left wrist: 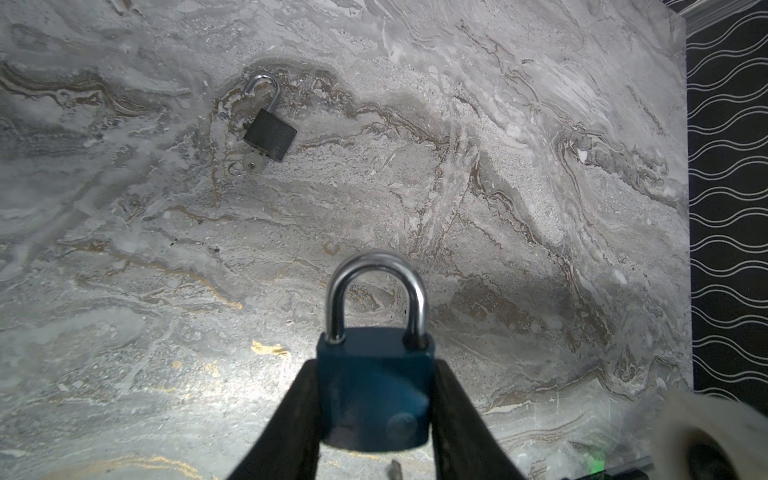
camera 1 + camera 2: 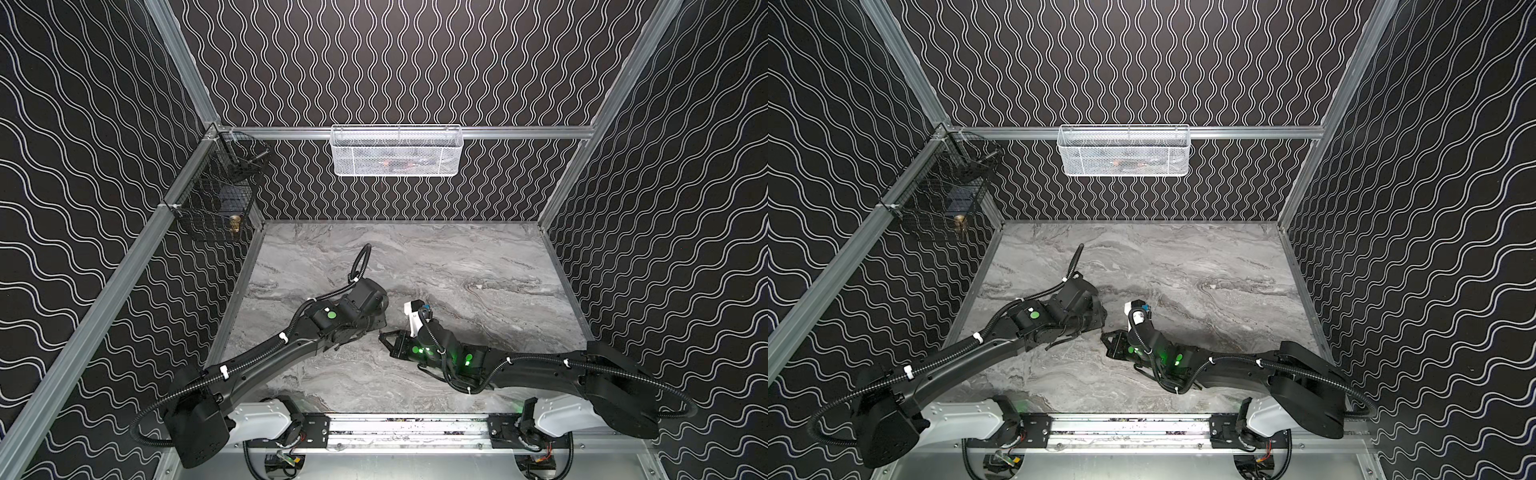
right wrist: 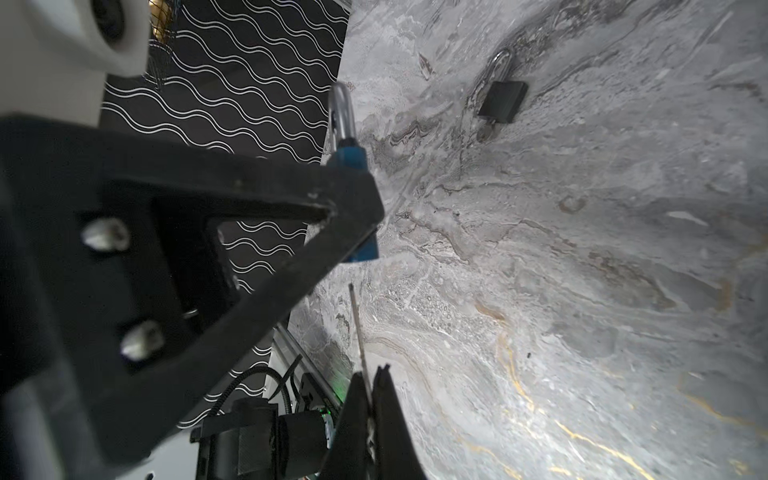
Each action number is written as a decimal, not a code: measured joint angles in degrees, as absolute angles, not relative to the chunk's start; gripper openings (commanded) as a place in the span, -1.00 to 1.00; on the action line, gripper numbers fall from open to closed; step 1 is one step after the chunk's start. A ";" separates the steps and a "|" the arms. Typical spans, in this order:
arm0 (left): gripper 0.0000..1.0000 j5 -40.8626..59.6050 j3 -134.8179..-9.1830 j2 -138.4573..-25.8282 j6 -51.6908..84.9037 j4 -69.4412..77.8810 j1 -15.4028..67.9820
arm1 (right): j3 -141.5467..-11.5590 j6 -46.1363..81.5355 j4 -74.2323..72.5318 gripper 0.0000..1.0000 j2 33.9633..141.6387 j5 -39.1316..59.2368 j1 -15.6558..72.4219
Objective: Unlock with the key
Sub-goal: 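Bring the key tip to the padlock's keyhole while the left gripper holds it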
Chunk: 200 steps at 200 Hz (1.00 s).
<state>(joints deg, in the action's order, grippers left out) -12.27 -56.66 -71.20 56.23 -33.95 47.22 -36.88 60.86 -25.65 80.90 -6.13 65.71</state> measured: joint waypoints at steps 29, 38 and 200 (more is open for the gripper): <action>-0.54 -13.02 -56.66 -71.13 57.01 -33.98 47.37 | -36.67 61.78 -26.37 -1.00 81.23 -6.79 65.84; -0.53 -13.04 -56.66 -71.00 57.10 -33.98 47.44 | -36.27 62.06 -27.18 -1.00 81.23 -7.01 65.84; -0.58 -13.26 -56.66 -71.09 58.13 -33.23 48.23 | -36.45 62.54 -28.99 -1.00 81.60 -8.45 65.82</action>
<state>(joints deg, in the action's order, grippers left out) -13.26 -56.66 -71.09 58.13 -33.23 48.23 -36.45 62.54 -28.99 81.60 -8.45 65.82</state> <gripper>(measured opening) 0.402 0.060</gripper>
